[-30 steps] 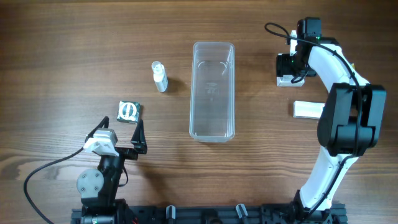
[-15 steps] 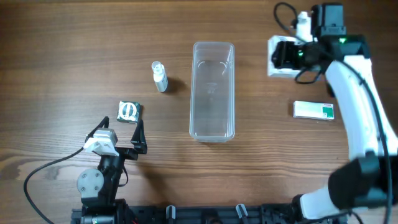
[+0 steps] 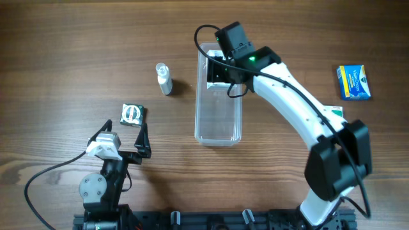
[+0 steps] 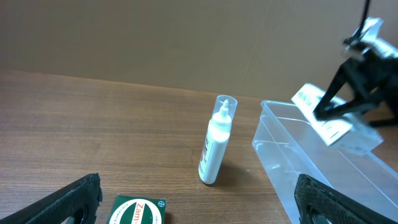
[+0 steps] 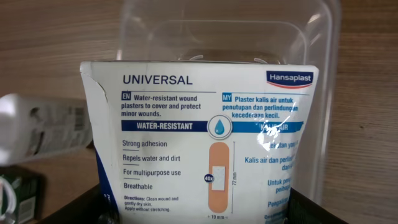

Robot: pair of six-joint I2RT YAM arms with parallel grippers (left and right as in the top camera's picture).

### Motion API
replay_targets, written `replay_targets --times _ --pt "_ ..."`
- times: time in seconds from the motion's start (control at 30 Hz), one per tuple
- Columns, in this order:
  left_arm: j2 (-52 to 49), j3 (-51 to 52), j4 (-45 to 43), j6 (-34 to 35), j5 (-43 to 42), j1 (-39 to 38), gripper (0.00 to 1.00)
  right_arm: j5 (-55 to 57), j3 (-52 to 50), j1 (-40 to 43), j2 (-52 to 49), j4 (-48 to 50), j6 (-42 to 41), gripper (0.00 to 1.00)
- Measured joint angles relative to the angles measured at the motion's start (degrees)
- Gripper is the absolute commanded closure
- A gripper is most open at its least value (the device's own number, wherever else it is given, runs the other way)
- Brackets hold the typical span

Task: Pack container
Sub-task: 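Carry the Hansaplast box over the clear container and lower it in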

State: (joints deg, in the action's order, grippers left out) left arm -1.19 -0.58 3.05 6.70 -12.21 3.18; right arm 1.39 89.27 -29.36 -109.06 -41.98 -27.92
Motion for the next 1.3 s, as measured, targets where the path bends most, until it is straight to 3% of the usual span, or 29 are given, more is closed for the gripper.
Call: replay_targets --times 0.3,0.57,0.77,0.93,1.0,1.13,1.3 --pt "0.00 0.00 0.00 0.00 0.00 0.02 0.00 2.12 0.00 0.00 -7.10 5.09 -1.88 0.27" --pt "0.00 0.00 0.00 0.00 0.00 0.02 0.00 3.65 0.00 0.00 -9.27 7.50 -1.86 0.20" --pt "0.00 0.00 0.00 0.00 0.00 0.02 0.00 3.61 0.00 0.00 -9.27 7.15 -1.86 0.20" --pt "0.00 0.00 0.00 0.00 0.00 0.00 0.00 3.58 2.05 0.00 -9.27 0.92 1.18 0.23" --pt "0.00 0.00 0.00 0.00 0.00 0.02 0.00 3.58 2.08 0.00 -9.27 -0.72 2.78 0.30" --pt "0.00 0.00 0.00 0.00 0.00 0.02 0.00 3.61 2.08 0.00 -9.27 -2.38 5.84 0.61" --pt "0.00 0.00 0.00 0.00 0.00 0.02 0.00 3.58 2.08 -0.09 -9.27 -4.15 8.28 0.82"
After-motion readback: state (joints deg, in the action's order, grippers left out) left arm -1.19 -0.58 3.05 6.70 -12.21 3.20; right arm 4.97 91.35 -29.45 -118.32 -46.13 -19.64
